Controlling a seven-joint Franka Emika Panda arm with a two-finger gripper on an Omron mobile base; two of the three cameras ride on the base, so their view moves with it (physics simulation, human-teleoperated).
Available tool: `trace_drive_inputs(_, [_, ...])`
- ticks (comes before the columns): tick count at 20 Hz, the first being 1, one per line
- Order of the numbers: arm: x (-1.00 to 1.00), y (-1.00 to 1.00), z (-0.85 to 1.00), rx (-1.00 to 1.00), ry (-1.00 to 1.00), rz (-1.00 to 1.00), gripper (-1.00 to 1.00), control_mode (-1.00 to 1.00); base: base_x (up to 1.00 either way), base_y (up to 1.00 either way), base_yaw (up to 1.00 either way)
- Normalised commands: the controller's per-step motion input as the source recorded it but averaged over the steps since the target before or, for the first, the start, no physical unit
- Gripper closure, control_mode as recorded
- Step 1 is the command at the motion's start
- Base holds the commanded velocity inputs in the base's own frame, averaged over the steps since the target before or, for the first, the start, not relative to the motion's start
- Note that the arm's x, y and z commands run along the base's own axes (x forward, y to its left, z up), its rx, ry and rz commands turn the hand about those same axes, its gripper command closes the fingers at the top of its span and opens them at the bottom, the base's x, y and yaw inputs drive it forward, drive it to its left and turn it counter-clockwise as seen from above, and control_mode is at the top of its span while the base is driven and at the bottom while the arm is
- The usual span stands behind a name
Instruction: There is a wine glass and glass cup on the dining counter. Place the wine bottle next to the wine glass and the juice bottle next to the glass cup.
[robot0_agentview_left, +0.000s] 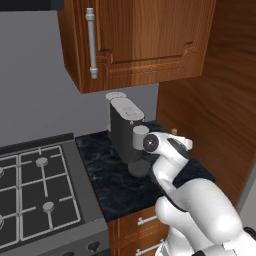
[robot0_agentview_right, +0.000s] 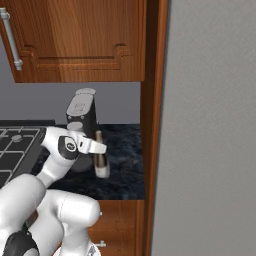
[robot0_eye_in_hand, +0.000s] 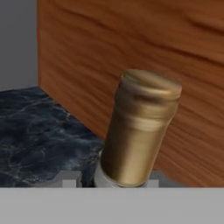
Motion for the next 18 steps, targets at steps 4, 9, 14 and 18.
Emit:
trace_drive_inputs(4, [-0.26, 0.11, 0.28, 0.02, -0.02, 0.0, 1.0, -1.0, 0.0, 0.0, 0.0])
trace_drive_inputs(9, [-0.43, 0.14, 0.22, 0.0, -0.05, -0.01, 1.0, -1.0, 0.0, 0.0, 0.0])
trace_drive_inputs(14, [-0.41, 0.22, 0.26, 0.0, -0.06, -0.1, 1.0, -1.0, 0.0, 0.0, 0.0])
trace_drive_inputs(18, [-0.43, 0.28, 0.21, 0.0, -0.13, -0.14, 1.0, -1.0, 0.0, 0.0, 0.0])
